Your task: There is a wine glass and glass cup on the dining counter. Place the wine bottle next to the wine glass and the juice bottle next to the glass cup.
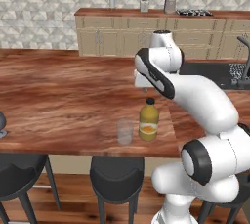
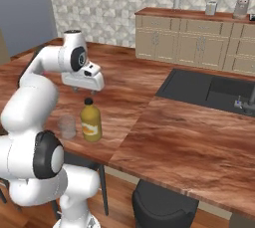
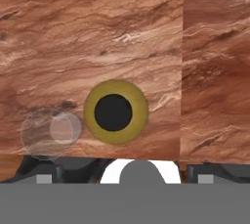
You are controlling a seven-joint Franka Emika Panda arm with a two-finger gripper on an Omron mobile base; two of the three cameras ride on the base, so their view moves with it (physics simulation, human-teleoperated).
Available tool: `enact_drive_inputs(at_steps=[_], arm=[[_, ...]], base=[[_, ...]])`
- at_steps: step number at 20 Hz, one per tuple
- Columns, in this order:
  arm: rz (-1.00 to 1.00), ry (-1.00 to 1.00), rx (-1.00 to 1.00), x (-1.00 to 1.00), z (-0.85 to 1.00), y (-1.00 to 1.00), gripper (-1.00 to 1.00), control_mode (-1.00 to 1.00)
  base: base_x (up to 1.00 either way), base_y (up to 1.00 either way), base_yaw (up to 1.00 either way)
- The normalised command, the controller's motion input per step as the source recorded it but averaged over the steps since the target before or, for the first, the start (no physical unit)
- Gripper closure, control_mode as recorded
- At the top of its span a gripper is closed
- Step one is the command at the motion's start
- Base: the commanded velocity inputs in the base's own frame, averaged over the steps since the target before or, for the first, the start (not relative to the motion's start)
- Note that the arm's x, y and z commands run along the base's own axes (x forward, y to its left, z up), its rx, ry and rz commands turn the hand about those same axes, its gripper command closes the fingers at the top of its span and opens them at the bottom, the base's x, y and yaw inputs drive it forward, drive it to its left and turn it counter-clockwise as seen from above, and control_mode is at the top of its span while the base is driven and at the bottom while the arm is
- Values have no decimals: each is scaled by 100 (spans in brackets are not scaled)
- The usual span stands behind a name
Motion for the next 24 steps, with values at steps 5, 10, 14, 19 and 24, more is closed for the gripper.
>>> enact_drive_inputs(at_steps=[5, 10, 14, 19, 24], arm=[[0, -6, 1, -69, 10, -15, -100, -100], [0, -2, 2, -70, 0, -12, -100, -100], [2, 0, 0, -67, 0, -13, -100, -100], [2, 7, 0, -48, -9, -7, -100, -100], [0, 3, 0, -34, -22, -10, -100, -100]], base=[[0, 0, 0], [0, 0, 0], [0, 0, 0], [0, 0, 0], [0, 0, 0]])
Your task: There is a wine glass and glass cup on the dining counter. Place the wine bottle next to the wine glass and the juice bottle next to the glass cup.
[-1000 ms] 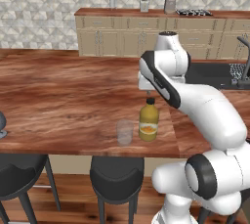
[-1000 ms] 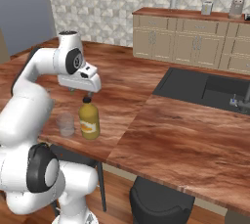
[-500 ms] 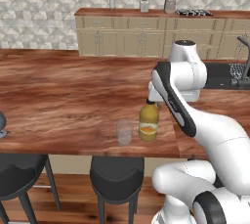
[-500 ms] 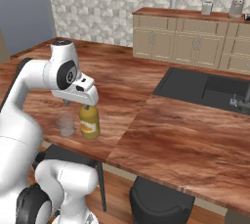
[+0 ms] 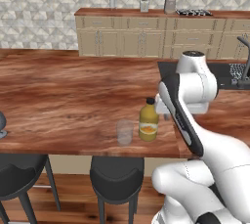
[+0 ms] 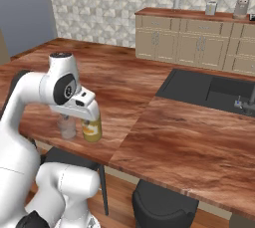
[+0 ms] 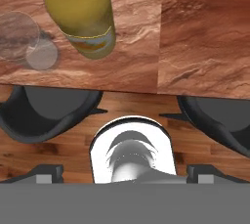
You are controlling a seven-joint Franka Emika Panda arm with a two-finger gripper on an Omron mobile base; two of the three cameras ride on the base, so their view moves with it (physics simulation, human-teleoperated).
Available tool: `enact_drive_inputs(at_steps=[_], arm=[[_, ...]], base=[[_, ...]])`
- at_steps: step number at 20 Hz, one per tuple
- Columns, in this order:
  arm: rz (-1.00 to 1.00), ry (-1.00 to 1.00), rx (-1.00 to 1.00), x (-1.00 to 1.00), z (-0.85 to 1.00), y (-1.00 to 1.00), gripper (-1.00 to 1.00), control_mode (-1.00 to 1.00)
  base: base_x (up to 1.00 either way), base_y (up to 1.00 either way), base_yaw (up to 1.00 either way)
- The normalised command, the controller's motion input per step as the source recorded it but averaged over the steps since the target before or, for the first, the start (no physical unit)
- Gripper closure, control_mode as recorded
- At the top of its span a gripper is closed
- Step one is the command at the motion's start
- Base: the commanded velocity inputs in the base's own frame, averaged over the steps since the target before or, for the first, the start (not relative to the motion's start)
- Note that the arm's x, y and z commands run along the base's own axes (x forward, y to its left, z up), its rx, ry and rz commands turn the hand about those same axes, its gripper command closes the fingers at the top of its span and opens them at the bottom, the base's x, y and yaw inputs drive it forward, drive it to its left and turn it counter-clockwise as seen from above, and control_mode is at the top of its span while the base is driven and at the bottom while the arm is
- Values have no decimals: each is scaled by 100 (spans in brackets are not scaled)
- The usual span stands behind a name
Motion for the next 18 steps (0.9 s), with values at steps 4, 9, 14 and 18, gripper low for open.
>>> enact_drive_inputs(at_steps=[4, 9, 14, 18], arm=[[0, 0, 0, -30, -27, -2, -100, -100], [1, 0, 0, -13, -8, -3, -100, -100], [0, 0, 0, 0, 0, 0, -100, -100], [0, -5, 0, -3, 0, 0, -100, -100]], base=[[0, 0, 0], [0, 0, 0], [0, 0, 0], [0, 0, 0]])
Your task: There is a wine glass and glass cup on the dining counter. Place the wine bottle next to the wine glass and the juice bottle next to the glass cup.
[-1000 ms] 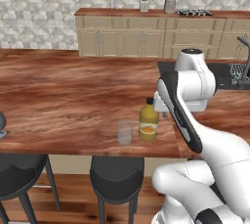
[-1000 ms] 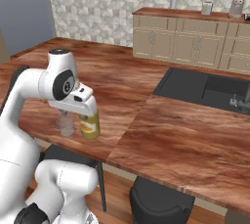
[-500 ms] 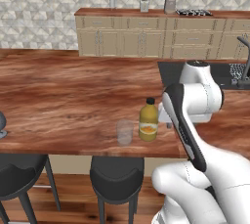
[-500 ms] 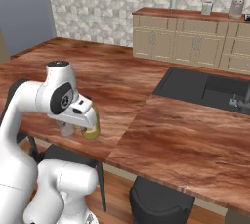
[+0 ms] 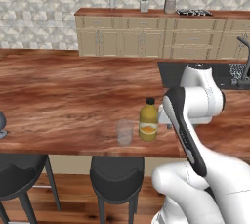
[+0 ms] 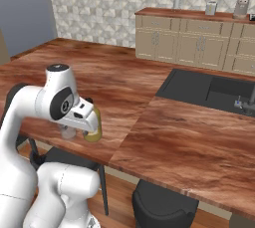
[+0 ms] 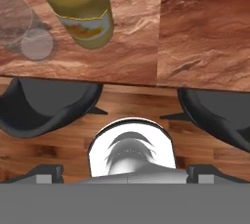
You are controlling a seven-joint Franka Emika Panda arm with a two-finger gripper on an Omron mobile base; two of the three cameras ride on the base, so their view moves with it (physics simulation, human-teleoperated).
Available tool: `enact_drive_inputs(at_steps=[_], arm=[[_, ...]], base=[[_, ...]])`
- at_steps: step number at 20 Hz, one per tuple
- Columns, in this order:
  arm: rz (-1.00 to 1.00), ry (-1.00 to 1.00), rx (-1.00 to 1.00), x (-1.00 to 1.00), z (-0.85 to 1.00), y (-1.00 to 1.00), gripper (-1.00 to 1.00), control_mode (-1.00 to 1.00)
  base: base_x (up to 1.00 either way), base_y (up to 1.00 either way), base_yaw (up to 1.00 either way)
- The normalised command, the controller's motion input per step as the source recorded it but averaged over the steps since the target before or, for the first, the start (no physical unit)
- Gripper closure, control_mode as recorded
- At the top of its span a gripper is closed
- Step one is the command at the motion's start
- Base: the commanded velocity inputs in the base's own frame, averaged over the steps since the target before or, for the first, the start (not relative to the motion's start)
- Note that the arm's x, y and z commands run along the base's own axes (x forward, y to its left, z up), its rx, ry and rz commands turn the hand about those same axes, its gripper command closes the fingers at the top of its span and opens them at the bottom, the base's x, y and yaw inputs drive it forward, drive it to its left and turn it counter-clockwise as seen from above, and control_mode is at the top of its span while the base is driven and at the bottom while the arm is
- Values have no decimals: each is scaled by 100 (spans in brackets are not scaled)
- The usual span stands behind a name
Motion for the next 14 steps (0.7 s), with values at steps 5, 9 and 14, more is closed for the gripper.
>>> enact_drive_inputs(at_steps=[5, 9, 14], arm=[[0, 0, 0, -2, 0, 0, -100, 100], [0, 0, 0, 0, 0, 0, -100, 100], [0, 0, 0, 0, 0, 0, -100, 100]], base=[[-4, 0, 0], [-41, -1, -2], [-63, -3, -1]])
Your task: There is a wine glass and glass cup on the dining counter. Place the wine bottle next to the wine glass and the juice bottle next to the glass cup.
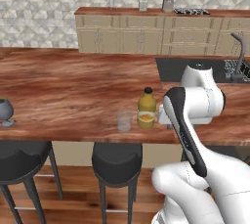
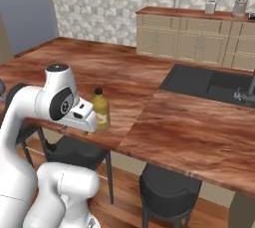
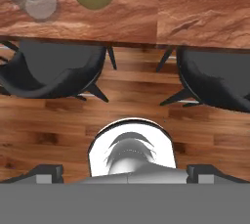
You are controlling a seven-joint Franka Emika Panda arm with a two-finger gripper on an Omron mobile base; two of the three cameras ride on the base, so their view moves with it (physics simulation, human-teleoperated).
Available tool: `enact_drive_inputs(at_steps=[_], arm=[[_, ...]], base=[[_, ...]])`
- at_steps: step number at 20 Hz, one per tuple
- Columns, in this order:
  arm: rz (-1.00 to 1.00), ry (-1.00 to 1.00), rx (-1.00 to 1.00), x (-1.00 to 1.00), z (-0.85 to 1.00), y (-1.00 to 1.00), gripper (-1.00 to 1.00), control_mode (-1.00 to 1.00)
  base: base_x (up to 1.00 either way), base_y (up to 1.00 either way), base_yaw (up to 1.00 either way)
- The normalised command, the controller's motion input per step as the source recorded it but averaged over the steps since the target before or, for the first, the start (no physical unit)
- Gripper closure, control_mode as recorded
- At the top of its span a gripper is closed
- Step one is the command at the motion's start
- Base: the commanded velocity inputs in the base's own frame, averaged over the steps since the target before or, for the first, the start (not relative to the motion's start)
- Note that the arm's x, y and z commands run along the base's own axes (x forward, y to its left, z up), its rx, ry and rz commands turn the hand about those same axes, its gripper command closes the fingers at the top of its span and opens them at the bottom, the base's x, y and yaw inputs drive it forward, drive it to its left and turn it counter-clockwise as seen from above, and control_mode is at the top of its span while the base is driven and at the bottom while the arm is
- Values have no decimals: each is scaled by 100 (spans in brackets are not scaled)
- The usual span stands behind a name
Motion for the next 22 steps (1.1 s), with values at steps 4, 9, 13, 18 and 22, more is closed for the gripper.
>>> enact_drive_inputs(at_steps=[4, 9, 13, 18, 22], arm=[[0, 0, 0, 0, 0, 0, -100, 100], [0, 0, 0, 0, 0, 0, -100, 100], [0, 0, 0, 0, 0, 0, -100, 100], [0, 0, 0, 0, 0, 0, -100, 100], [0, 0, 0, 0, 0, 0, -100, 100]], base=[[-62, 0, 0], [-45, -8, -13], [0, -3, -68], [0, -1, -74], [0, -5, -73]])
